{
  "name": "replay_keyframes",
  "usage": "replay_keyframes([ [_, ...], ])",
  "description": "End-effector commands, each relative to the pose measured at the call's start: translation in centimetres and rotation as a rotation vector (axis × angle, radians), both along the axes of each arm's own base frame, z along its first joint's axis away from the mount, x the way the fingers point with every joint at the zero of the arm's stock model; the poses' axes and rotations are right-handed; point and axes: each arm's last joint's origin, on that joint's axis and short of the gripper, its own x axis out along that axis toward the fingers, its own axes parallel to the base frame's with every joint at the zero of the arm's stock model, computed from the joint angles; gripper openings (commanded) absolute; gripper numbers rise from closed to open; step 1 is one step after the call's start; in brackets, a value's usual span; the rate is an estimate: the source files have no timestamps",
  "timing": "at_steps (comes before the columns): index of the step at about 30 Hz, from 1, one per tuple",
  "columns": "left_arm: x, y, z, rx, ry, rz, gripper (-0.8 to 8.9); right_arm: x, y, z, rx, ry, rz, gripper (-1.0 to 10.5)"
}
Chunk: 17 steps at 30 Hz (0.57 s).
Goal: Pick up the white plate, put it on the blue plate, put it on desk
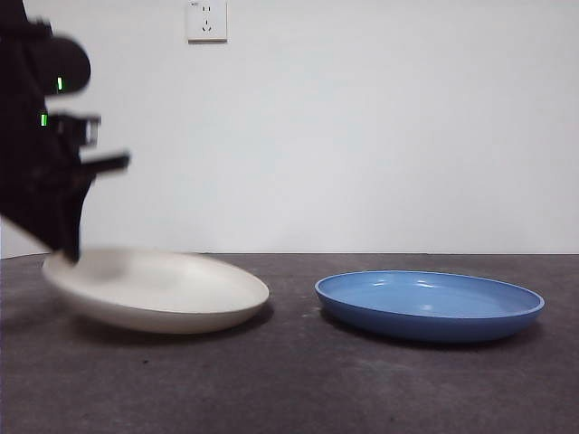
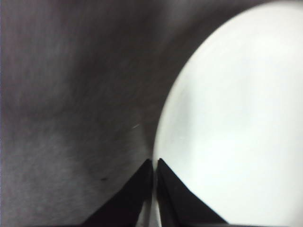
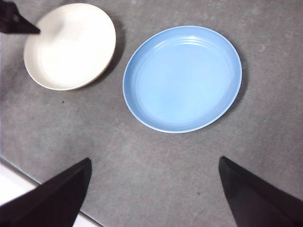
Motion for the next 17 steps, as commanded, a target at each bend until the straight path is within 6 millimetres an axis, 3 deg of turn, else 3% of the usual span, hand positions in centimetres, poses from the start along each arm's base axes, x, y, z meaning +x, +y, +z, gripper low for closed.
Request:
replay_keyframes([
  [1,0.1,-0.4,2.8,-0.095,-0.082,-0.026,0.14,0.0,0.1,0.5,0.009,-0.017,-0.001,4.3],
  [6,-0.1,-1.8,6.1,-0.181,-0.160,-0.062,0.14,0.0,0.1,0.5,0.009,-0.017,-0.002,4.3],
  [10,-0.2,-3.7,7.6,-0.213,-0.205,-0.098,0.14,0.0,0.0,0.5,0.010,-0.017,-0.004,4.3],
  [17,-0.2,-8.1,7.1,-0.282,-0.231,-0.164,0.15,0.0,0.0,0.7,0.023,-0.010,-0.021,4.3],
])
